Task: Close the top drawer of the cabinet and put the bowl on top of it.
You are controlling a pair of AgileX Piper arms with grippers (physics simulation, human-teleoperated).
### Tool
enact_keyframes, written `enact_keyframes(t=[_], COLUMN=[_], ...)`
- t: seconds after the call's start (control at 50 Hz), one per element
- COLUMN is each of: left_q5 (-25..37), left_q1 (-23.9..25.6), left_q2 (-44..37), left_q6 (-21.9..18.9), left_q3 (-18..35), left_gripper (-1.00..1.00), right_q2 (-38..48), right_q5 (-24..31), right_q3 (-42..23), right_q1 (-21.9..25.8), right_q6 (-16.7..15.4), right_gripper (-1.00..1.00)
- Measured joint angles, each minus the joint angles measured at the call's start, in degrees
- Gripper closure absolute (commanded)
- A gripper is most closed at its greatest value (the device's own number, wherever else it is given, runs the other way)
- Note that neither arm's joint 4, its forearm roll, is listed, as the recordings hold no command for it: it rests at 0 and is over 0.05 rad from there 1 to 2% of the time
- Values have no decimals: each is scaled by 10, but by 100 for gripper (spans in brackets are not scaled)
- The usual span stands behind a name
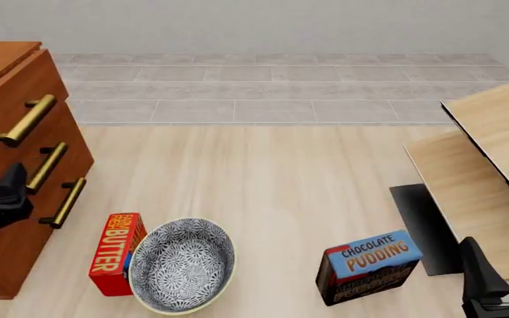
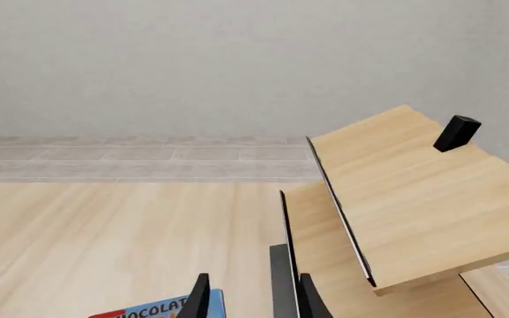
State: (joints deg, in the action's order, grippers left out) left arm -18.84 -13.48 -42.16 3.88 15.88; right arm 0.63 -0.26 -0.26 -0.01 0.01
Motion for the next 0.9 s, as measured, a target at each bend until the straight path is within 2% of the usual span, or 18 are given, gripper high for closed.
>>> enact_keyframes(t=[0.9], left_q5=[-5], left_q1=[-33], left_q2=[-22], left_q6=[12], left_q3=[13], left_gripper=[-100], right_q2=[0], right_q5=[0], right_q3=[0], right_q1=[0], right_q6=[0], right_gripper=[-100])
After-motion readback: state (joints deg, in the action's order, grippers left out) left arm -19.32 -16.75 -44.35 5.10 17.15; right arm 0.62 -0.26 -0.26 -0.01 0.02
